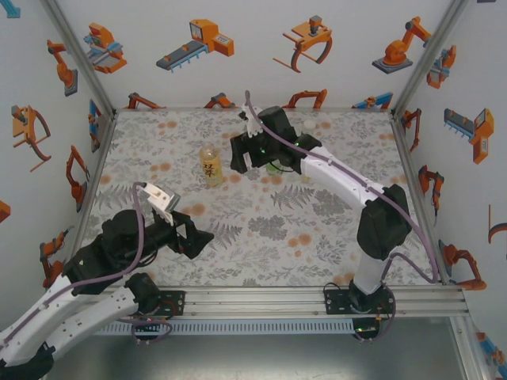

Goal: Screw on the bottle caps

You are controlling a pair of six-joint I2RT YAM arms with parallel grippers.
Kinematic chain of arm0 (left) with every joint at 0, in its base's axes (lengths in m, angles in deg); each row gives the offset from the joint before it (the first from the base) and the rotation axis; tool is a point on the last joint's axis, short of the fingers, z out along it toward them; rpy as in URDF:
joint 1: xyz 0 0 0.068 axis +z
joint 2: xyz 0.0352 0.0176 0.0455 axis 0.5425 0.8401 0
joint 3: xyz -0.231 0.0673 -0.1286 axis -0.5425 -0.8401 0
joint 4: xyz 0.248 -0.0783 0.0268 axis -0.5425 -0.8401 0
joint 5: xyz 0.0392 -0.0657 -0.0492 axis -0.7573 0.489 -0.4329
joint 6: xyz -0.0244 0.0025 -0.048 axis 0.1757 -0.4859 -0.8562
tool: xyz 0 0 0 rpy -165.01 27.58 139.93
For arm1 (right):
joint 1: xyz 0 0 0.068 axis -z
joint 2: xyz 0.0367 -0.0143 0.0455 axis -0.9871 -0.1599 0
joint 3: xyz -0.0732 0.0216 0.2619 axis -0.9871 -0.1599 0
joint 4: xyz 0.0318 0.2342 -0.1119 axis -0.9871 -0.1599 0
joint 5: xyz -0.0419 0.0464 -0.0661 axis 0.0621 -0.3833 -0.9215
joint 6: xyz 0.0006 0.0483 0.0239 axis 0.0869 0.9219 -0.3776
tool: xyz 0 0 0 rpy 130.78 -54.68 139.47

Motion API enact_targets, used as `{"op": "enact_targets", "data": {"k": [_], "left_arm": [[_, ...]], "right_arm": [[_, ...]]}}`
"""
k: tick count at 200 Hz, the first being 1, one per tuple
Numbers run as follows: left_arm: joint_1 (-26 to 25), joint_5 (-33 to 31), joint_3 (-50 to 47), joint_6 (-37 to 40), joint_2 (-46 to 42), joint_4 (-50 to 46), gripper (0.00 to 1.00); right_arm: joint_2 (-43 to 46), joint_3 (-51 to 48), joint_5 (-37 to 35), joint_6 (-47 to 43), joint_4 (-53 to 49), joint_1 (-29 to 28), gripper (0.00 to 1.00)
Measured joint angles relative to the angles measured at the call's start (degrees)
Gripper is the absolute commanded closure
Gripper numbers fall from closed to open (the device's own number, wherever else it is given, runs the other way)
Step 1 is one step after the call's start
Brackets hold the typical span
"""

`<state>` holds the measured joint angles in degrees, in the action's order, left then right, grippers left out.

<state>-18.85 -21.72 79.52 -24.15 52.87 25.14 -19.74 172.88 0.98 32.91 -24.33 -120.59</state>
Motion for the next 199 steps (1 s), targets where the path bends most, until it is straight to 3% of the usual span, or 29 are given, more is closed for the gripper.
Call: {"op": "enact_targets", "data": {"k": [96,199], "left_arm": [[0.0,-4.4,0.2,-0.5,-4.2,-5.9,0.12],[0.0,-6.4,0.5,-0.4,-6.0,-8.4,0.12]], "right_arm": [[-9.1,-4.9,1.1,-2.4,28.8,-4.1,0.05],[-22.6,6.5,-1.1,-2.7,32.2,-5.7,0.18]]}}
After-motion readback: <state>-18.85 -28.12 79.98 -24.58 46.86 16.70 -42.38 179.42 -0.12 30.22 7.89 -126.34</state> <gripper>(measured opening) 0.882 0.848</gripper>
